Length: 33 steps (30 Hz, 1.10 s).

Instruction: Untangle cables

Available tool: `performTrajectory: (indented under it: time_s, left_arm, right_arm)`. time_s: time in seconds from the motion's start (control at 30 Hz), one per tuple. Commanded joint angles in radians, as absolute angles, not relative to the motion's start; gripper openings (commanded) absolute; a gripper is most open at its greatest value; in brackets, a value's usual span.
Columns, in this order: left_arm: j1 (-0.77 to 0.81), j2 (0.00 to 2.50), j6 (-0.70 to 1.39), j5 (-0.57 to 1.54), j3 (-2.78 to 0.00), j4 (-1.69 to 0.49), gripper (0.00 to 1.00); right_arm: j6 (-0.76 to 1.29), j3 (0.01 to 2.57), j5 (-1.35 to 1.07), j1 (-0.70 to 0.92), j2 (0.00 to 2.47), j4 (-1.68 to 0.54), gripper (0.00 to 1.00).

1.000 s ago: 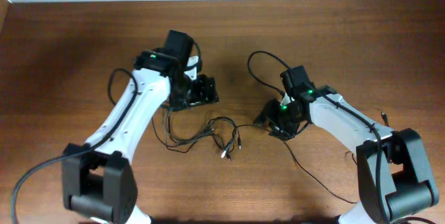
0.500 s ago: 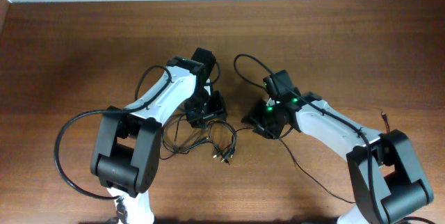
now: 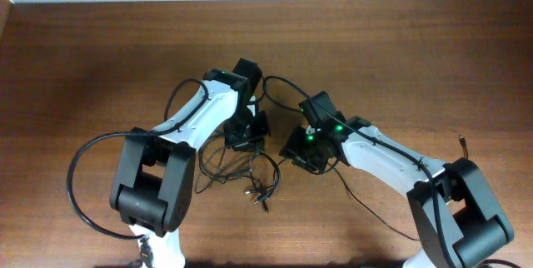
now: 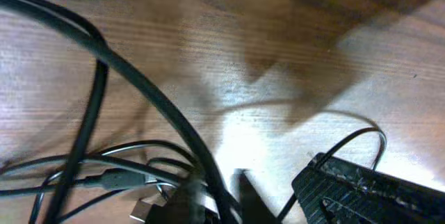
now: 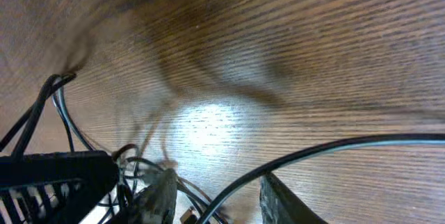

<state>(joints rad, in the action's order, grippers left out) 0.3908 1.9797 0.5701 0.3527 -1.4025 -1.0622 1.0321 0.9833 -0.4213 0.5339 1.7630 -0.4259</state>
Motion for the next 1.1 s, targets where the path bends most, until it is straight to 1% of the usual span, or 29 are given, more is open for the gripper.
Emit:
performTrajectory:
  time_s: [0.0,0.07,0.1,0.13,0.17,0.23,0.27,0.37,0.4,0.43,0.5,0.53,0.6,0.63,0.67,0.73,0.77,0.83,0.93,1.0,1.07]
  left_arm:
    - [0.395,1.997,0.552,0.36,-1.392,-1.092,0.74]
    - [0.395,1.997,0.552,0.363,-1.392,-1.11,0.91]
    - [0.395,1.997,0.553,0.361,-1.392,-1.109,0.9]
    - [0.395,1.997,0.562,0.36,-1.39,-1.106,0.86]
    - [0.397,1.997,0.621,0.36,-1.377,-1.103,0.84]
    - [0.402,1.997,0.641,0.36,-1.342,-1.062,0.77]
    - [0.402,1.997,0.645,0.363,-1.323,-1.034,0.71]
    - [0.402,1.997,0.67,0.363,-1.289,-0.979,0.49]
    - [0.402,1.997,0.67,0.363,-1.289,-0.973,0.26]
    - [0.402,1.997,0.67,0.363,-1.289,-0.973,0.0]
    - [0.401,1.997,0.657,0.372,-1.289,-0.973,0.0]
    - [0.4,1.997,0.622,0.397,-1.29,-0.973,0.0]
    - [0.391,1.997,0.509,0.464,-1.296,-0.973,0.0]
    - [0.381,1.997,0.453,0.508,-1.301,-0.973,0.0]
    - [0.366,1.997,0.391,0.585,-1.306,-0.973,0.0]
    - [0.342,1.997,0.299,0.728,-1.308,-0.973,0.0]
    - [0.318,1.997,0.258,0.788,-1.31,-0.973,0.0]
    - [0.281,1.997,0.244,0.798,-1.311,-0.958,0.0]
    - [0.241,1.997,0.244,0.845,-1.311,-0.942,0.0]
    - [0.236,1.997,0.244,0.912,-1.311,-0.89,0.0]
    - [0.237,1.997,0.244,0.945,-1.311,-0.851,0.0]
  right_arm:
    - [1.031,0.978,-0.444,0.543,1.763,-0.426,0.39]
    - [1.034,0.978,-0.453,0.543,1.763,-0.426,0.39]
    - [1.034,0.978,-0.453,0.543,1.763,-0.426,0.39]
    - [1.034,0.978,-0.453,0.543,1.763,-0.427,0.39]
    - [1.034,0.978,-0.453,0.543,1.763,-0.427,0.39]
    - [1.034,0.978,-0.452,0.543,1.763,-0.43,0.39]
    - [1.034,0.978,-0.451,0.543,1.763,-0.43,0.39]
    - [1.034,0.978,-0.43,0.543,1.763,-0.43,0.39]
    - [1.034,0.978,-0.43,0.543,1.763,-0.431,0.39]
    - [1.034,0.978,-0.429,0.543,1.763,-0.432,0.38]
    - [1.05,0.978,-0.422,0.543,1.763,-0.455,0.38]
    - [1.089,0.978,-0.451,0.543,1.763,-0.481,0.38]
    - [1.132,0.978,-0.575,0.543,1.763,-0.497,0.4]
    - [1.139,0.978,-0.64,0.543,1.763,-0.496,0.43]
    - [1.139,0.978,-0.678,0.543,1.763,-0.498,0.43]
    - [1.14,0.978,-0.681,0.543,1.763,-0.501,0.41]
    - [1.178,0.978,-0.682,0.537,1.763,-0.502,0.4]
    - [1.283,0.978,-0.677,0.535,1.763,-0.501,0.41]
    - [1.481,0.978,-0.656,0.536,1.763,-0.49,0.47]
    - [1.564,0.978,-0.614,0.535,1.763,-0.454,0.52]
    - [1.6,0.978,-0.58,0.536,1.763,-0.402,0.56]
